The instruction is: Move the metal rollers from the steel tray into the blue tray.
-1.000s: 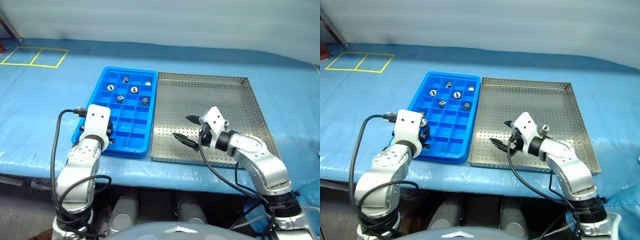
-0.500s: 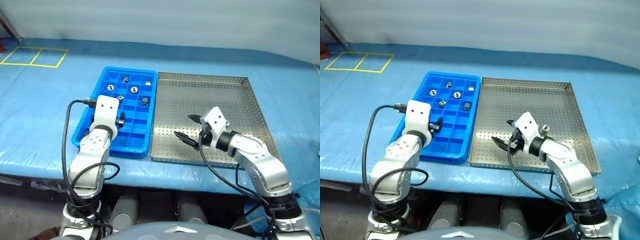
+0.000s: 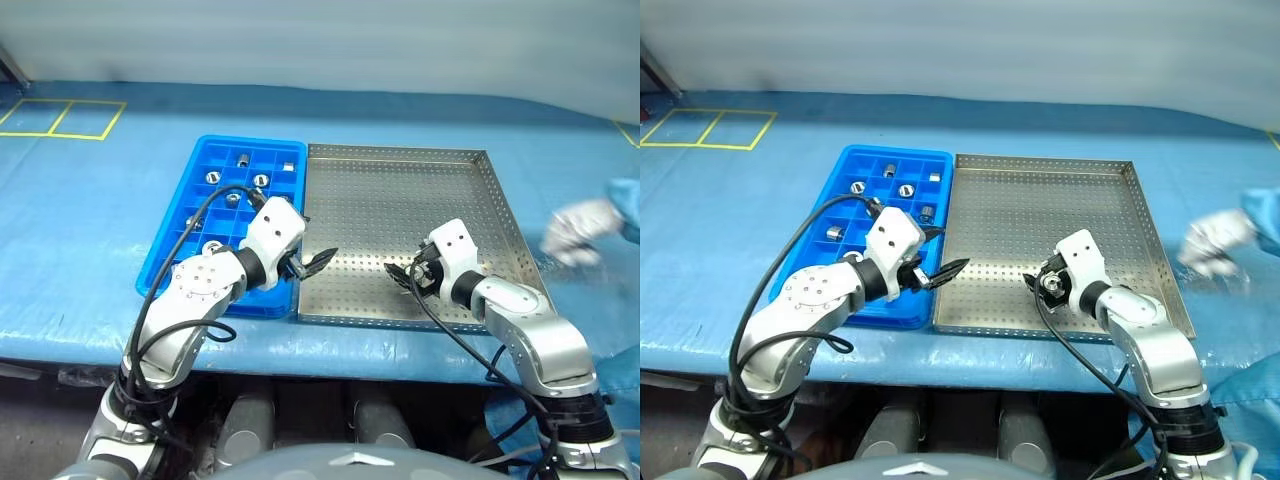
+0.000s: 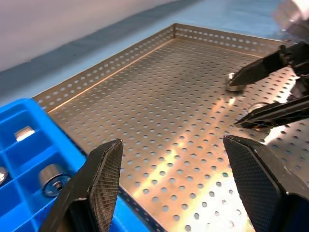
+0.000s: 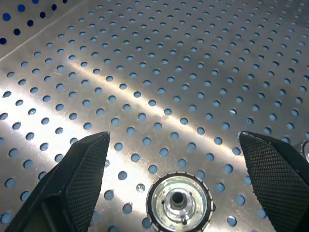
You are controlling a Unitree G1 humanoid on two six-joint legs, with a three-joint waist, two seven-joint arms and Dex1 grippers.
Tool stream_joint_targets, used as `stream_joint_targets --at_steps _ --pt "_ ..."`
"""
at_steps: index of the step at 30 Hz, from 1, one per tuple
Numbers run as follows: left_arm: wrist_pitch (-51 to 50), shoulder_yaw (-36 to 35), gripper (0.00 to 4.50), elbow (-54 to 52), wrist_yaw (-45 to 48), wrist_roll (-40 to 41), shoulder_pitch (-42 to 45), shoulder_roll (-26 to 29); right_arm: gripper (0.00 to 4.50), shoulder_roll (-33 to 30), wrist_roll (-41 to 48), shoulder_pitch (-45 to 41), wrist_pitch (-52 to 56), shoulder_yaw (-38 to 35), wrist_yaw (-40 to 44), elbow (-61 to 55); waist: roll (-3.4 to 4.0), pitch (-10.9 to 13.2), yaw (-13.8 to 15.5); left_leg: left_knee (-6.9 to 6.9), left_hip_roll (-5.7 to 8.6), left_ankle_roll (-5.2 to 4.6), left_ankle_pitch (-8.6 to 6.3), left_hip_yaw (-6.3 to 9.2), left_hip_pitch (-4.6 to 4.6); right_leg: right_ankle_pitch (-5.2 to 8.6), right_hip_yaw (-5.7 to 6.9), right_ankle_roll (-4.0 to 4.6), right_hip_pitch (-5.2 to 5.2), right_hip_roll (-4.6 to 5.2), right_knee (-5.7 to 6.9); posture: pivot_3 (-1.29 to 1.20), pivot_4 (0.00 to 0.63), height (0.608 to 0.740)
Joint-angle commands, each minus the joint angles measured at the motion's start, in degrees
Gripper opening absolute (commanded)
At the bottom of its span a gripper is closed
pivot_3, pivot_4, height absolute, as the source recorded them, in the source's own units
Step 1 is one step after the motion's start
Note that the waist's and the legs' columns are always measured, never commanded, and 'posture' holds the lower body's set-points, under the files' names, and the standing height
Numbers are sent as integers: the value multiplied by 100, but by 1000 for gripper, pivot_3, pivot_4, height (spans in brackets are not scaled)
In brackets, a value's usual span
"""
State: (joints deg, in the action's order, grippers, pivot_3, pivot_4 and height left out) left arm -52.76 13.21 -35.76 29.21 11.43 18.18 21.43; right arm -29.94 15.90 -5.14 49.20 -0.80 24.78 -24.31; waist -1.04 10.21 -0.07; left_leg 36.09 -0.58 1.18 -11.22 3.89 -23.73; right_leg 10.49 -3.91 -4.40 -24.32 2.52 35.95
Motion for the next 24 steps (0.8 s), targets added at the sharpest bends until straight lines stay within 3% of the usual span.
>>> stream_joint_targets --at_steps 1,4,6,14,24 --pt "194 61 3605 91 -67 -43 80 44 4500 -45 48 114 173 -75 -46 -350 0 0 -41 0 0 0 0 0 0 0 0 0 0 0 0 49 150 740" --pt "233 116 3605 128 -156 -67 40 44 4500 -68 -21 176 268 -66 -109 -287 0 0 -78 0 0 0 0 -1 1 0 -1 0 1 0 -1 47 150 740" --pt "247 141 3643 123 -187 -67 22 56 4106 -47 -21 191 333 -87 -151 -251 0 0 -85 0 0 0 0 0 1 0 -1 0 0 0 0 48 150 740" --pt "245 157 3643 132 -289 -82 -5 121 1723 -24 -31 150 338 -28 -169 -188 0 0 -83 0 -1 0 0 0 2 0 0 -1 0 -1 0 55 150 740" --pt "339 239 3643 202 -338 -106 -5 175 1723 -22 -64 156 305 -39 -182 -183 0 0 -82 -1 -1 0 0 0 2 0 0 -1 0 -1 0 47 150 740"
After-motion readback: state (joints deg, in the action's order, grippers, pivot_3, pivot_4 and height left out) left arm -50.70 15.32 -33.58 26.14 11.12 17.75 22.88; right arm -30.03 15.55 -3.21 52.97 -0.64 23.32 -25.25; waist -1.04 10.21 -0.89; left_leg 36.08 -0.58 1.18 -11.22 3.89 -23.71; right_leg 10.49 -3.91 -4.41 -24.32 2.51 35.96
